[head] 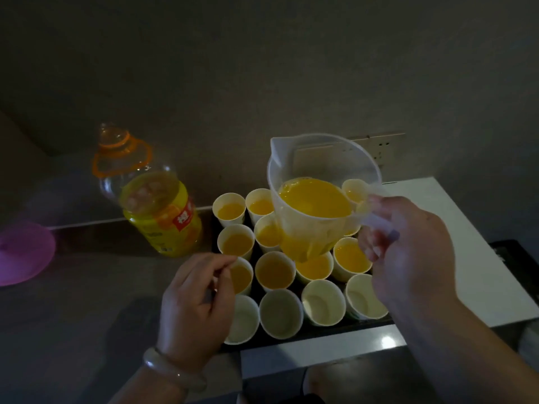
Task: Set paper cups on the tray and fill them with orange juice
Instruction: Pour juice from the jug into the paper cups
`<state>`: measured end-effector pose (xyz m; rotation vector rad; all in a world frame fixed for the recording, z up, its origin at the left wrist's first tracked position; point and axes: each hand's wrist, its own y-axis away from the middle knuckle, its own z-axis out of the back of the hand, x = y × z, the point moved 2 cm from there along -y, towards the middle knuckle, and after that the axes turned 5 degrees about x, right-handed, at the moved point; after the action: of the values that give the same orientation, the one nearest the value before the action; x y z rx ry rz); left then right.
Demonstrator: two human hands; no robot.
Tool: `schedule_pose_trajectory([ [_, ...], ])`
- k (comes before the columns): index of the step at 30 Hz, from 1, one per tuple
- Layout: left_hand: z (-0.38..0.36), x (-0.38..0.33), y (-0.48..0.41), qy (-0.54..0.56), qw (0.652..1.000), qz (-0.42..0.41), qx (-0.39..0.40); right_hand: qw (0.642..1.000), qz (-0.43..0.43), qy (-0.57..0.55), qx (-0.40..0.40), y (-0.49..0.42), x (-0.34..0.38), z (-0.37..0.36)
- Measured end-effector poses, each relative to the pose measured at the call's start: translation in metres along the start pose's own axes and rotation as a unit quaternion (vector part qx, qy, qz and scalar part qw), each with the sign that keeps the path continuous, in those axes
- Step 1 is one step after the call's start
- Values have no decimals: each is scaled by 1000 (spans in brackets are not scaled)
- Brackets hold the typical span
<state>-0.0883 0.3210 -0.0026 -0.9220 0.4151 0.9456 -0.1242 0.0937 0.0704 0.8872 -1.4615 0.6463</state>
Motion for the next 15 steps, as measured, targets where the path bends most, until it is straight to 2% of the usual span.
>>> schedule_pose_trajectory([
  [6,-49,-25,-1,4,986,-54,158,999,35,-15,-11,-17,13,37],
  [10,-90,-48,3,-63,954,-78,281,998,34,-16,-43,-29,13,55],
  [13,-116,-69,-3,-130,913,-64,380,998,27,5,-54,-38,13,65],
  [15,-131,-71,-4,-158,900,-59,402,998,19,3,-60,-43,12,70],
])
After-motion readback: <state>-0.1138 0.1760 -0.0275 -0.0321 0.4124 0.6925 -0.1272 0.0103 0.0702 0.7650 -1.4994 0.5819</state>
